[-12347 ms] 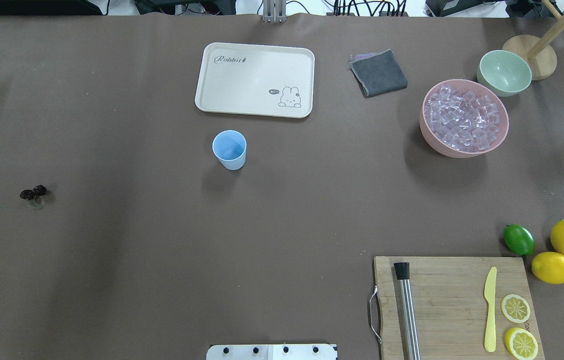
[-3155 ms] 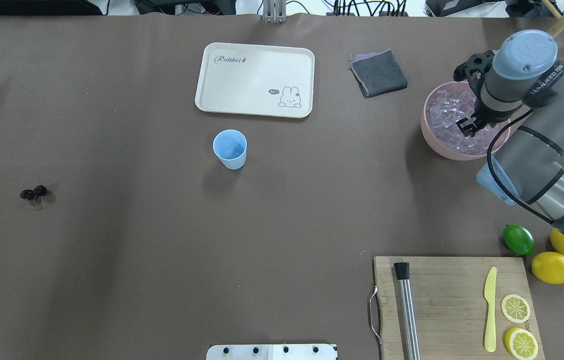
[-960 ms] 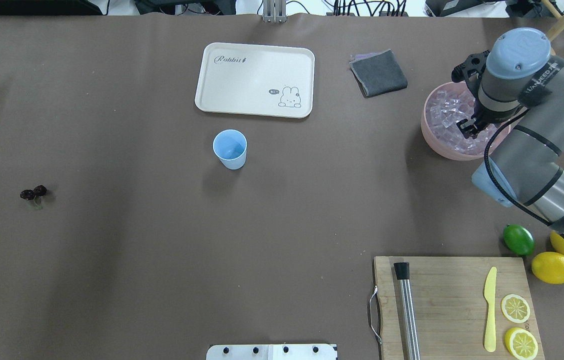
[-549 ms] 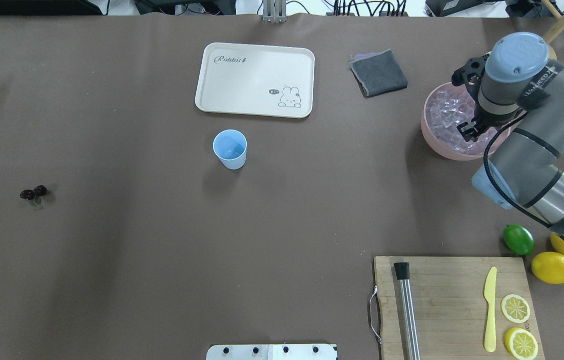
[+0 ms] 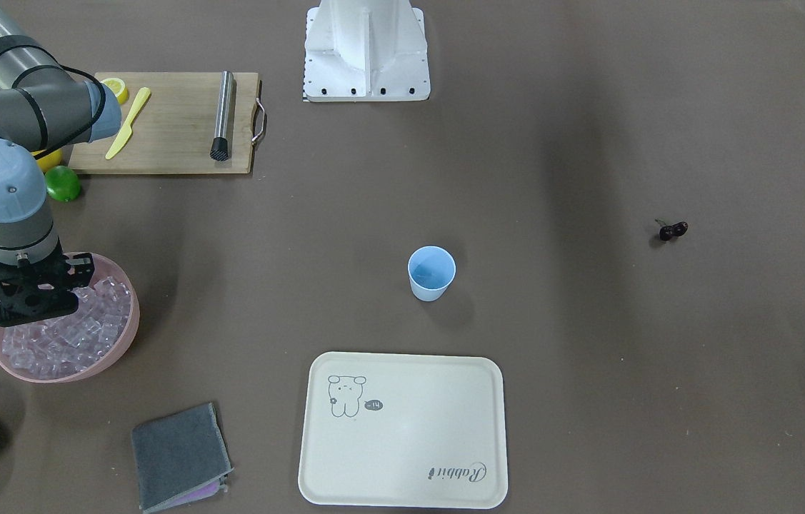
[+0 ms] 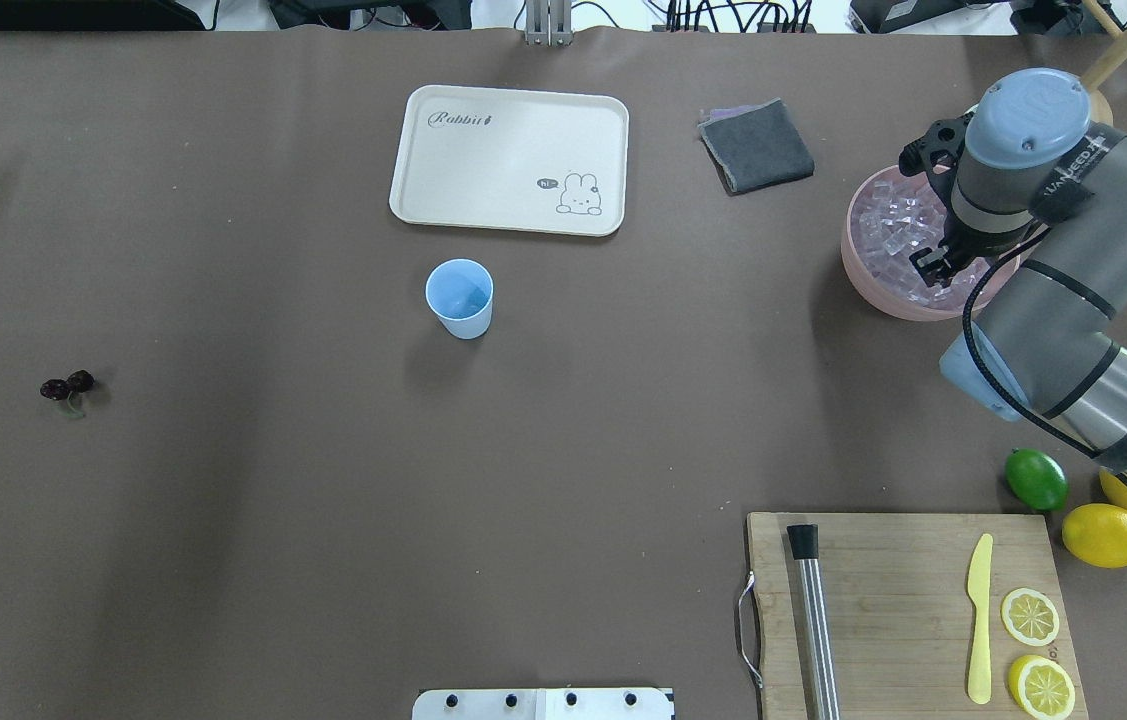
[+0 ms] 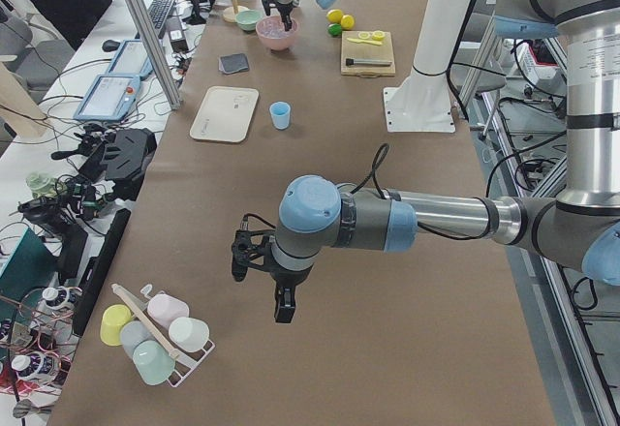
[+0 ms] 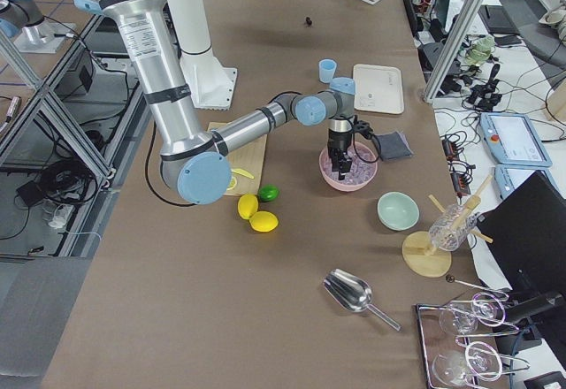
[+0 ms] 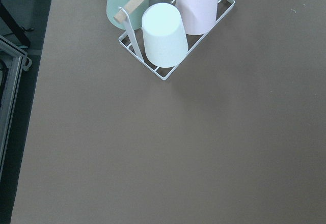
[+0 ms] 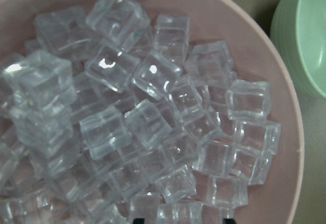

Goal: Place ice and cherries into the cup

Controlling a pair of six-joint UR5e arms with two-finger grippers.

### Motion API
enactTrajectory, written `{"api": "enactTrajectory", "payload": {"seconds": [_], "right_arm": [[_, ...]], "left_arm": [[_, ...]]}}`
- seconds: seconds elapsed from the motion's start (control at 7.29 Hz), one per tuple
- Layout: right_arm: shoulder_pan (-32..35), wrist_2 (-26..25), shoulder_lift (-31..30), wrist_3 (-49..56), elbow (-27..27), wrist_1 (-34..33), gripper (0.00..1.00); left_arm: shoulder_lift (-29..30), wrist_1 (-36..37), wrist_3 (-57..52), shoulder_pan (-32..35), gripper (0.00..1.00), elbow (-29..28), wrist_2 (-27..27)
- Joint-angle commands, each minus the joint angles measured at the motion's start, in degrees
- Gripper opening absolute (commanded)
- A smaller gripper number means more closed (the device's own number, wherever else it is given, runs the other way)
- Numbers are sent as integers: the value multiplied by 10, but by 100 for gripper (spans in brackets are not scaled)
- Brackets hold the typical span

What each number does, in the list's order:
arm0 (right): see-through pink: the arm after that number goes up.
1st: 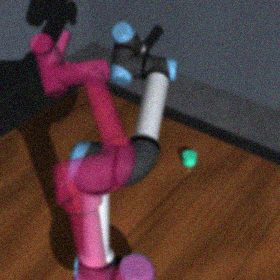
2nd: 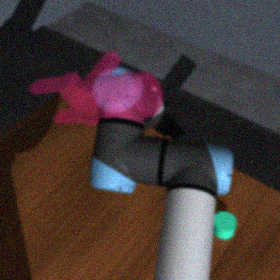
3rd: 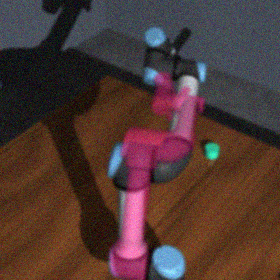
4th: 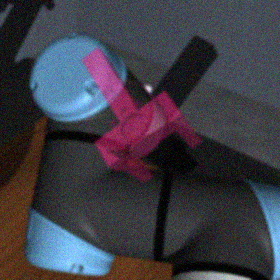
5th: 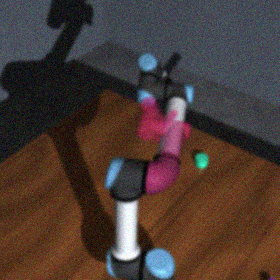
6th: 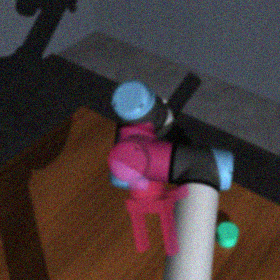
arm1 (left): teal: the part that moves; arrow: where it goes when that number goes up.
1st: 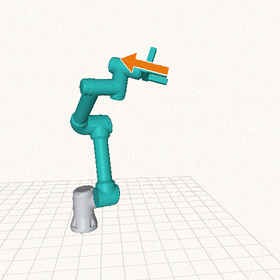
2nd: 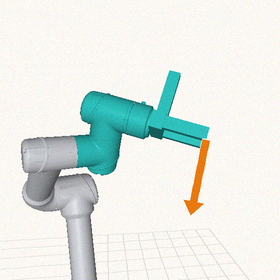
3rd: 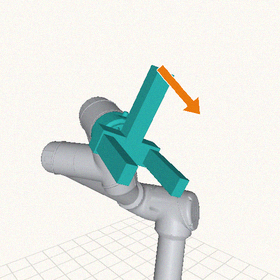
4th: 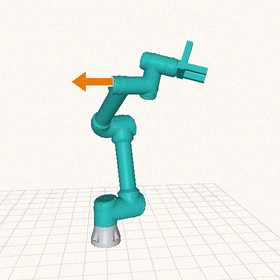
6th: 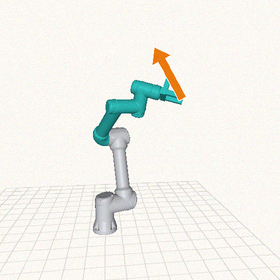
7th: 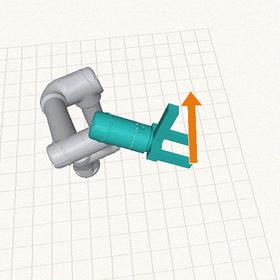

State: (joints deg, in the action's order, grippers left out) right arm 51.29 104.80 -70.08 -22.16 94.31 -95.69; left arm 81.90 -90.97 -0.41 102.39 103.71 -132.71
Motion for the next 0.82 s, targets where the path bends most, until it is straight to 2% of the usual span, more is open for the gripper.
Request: {"api": "enactTrajectory", "payload": {"seconds": [0.0, 0.69], "right_arm": [[-6, -2, 0, 30, 5, 1, 59], [-10, -10, 5, 92, -10, 0, 53]], "left_arm": [[0, -1, 1, 0, 98, -2, 1], [-1, -1, 0, 0, 98, 0, 0]]}}
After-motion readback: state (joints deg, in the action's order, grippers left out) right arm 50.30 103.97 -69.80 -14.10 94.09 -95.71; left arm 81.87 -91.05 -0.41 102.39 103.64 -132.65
